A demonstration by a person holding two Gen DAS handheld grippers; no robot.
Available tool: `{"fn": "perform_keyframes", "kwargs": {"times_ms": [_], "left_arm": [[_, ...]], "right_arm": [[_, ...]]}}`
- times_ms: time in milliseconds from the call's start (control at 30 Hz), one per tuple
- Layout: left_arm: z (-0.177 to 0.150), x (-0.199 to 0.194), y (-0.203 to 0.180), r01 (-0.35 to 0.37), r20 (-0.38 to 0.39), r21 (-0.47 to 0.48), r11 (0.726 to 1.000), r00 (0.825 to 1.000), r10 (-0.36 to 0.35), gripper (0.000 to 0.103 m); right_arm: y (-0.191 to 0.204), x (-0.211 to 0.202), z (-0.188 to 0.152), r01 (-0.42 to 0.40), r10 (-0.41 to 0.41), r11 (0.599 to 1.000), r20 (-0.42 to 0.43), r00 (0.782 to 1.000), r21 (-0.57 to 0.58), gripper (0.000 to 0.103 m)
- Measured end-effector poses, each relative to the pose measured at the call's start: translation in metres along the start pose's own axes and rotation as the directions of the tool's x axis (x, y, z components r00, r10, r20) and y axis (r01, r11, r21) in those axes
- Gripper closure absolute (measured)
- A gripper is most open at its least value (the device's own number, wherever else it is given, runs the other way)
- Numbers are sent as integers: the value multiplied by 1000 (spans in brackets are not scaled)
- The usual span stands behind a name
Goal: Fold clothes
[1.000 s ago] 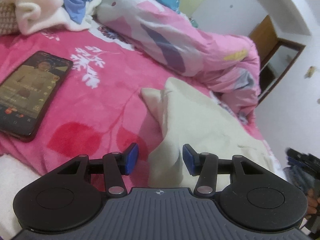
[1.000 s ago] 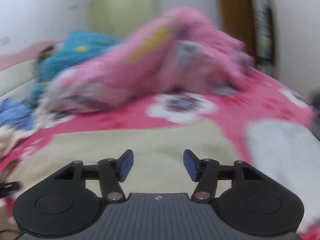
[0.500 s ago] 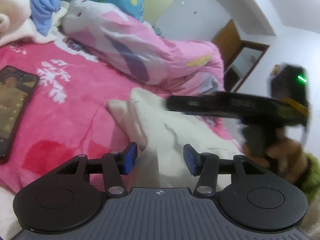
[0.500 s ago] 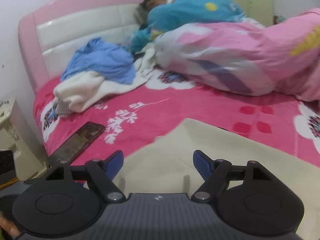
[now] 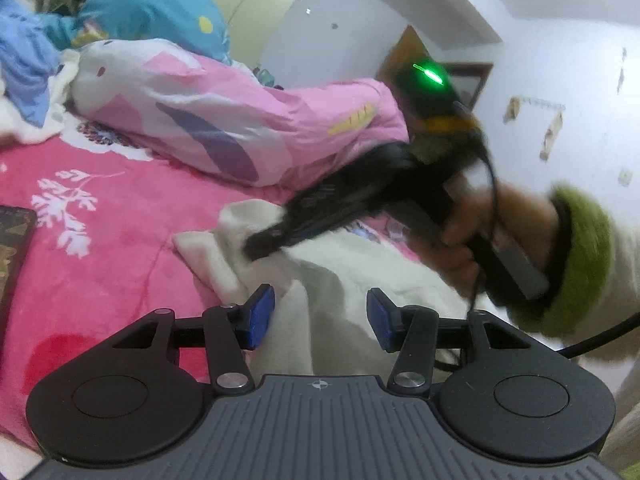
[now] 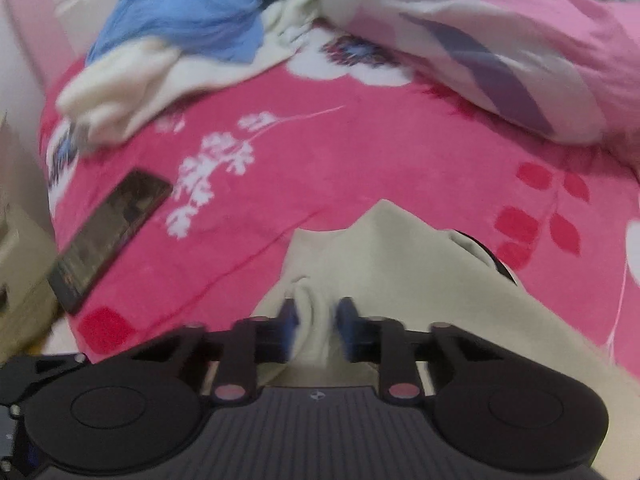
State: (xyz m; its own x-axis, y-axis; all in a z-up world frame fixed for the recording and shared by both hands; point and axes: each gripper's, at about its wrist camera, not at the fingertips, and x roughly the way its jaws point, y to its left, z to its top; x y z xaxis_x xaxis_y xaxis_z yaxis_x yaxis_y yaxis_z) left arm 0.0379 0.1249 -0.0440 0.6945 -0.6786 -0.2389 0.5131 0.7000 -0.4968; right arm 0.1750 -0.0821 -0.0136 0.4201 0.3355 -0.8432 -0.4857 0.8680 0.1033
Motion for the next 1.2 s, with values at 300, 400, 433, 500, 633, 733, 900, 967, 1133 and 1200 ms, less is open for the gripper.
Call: {"fn": "perform_keyframes", "kwargs": {"times_ms": [300,400,433,500,633,733,900,967,1133,1200], "left_arm": [[17,2,30,92,7,-211,973,996,-93,52],[21,13,29,108,-21,-214,971,993,-115,55],[22,17,28,113,-30,-215,970,992,-122,56],[25,24,27,123,-49,-217,968,989,-136,54],[30,39,25,143,-85,-222,965,983,-165,52],[25,46,24,145,-96,-197,970,981,-166,49],[26,59,26,128,-120,-153,980,982,-147,42],[24,63,23,117,-145,-120,986,980,-134,42],[15,72,23,168,-124,-113,979,976,-182,58],[13,72,26,190,-110,-111,975,973,-202,66]], "right_arm": [[-7,-56,-53,0,-51,982,262,964,189,89],[-4,-59,-59,8,-65,982,300,952,186,88],[-3,-59,-60,5,-64,982,306,950,188,88],[-6,-58,-63,-8,-60,978,318,946,207,89],[-17,-58,-69,-76,-16,962,332,943,262,89],[-24,-60,-72,-123,19,952,346,938,281,88],[-22,-61,-69,-130,32,955,344,938,267,88],[-19,-61,-67,-127,34,960,345,938,250,88],[-10,-61,-56,-120,64,980,318,946,159,82],[-8,-71,-45,-114,82,990,306,949,87,77]]}}
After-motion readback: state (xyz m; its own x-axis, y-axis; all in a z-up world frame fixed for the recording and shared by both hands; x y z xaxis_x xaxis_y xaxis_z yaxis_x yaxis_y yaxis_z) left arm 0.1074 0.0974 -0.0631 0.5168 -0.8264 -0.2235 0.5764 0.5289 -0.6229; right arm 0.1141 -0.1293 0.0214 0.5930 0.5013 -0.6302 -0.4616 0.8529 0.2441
